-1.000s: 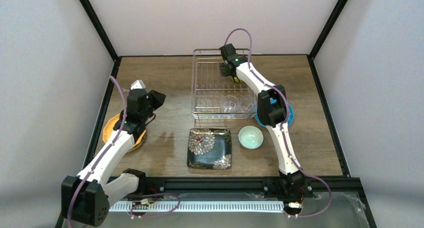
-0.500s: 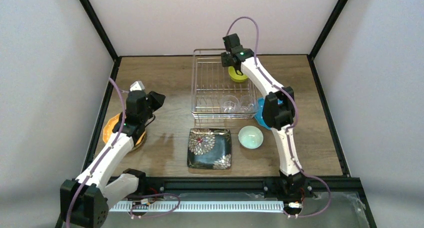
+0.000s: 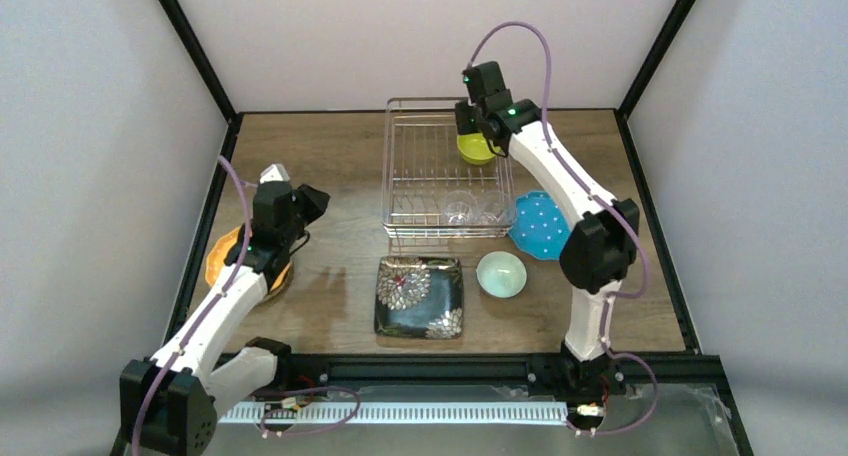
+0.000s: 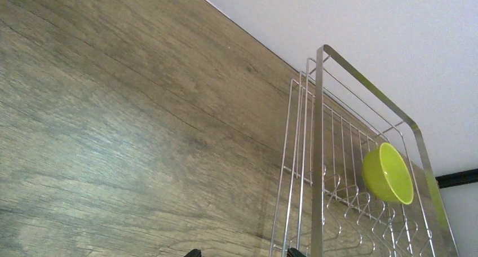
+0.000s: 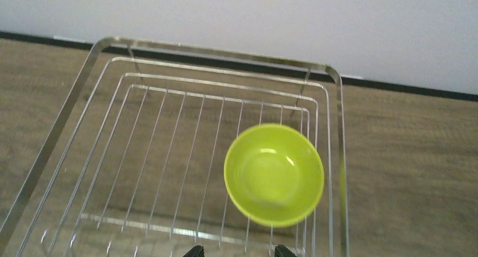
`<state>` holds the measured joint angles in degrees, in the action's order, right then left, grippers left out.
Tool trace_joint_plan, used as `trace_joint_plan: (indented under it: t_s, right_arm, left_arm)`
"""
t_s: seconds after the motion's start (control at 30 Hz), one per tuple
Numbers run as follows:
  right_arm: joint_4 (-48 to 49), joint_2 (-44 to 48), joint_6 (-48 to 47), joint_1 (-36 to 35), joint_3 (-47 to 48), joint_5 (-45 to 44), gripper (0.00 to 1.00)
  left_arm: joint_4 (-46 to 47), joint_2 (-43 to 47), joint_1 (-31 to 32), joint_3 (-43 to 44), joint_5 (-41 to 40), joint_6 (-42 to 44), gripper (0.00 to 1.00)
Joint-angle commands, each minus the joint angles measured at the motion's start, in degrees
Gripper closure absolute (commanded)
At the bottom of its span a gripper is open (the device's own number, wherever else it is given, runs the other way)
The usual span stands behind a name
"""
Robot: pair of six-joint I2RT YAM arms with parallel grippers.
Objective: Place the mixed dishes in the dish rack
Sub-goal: Place the bowl in the dish rack, then grab the bowl at the center of the board.
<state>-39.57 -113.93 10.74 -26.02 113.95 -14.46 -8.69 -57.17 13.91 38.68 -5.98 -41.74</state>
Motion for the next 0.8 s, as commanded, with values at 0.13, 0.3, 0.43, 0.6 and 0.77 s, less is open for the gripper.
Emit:
trace_joint_plan:
  t_s: [0.13,0.3,0.43,0.6,0.77]
  right_arm:
    - [-3.1,17.7,4.4,-4.5,-17.8,-1.9,0.29]
    - [-5.5,26.9,11.0,-7.3,-30.3,-1.7,0.30]
    - [-6.0,33.5,16.6,-9.4,-39.4,-0.3,0.32]
    - [-6.9,38.4,21.2,-12.8,-47.4,0.7,0.33]
    - [-7.5,39.7,25.8,-19.1,-52.4,0.6,0.33]
  left_arm:
    - [-1.4,-2.3,0.2,1.8,0.2,1.4,0.11]
    - [-1.5,-3.6,0.4,1.9,0.3,1.9,0.12]
    - [-1.3,-3.8,0.5,1.8,0.3,2.2,0.12]
    - [-1.1,-4.2,0.7,1.9,0.7,2.2,0.12]
    - [-1.4,-4.0,0.9,2.3,0.9,2.4,0.12]
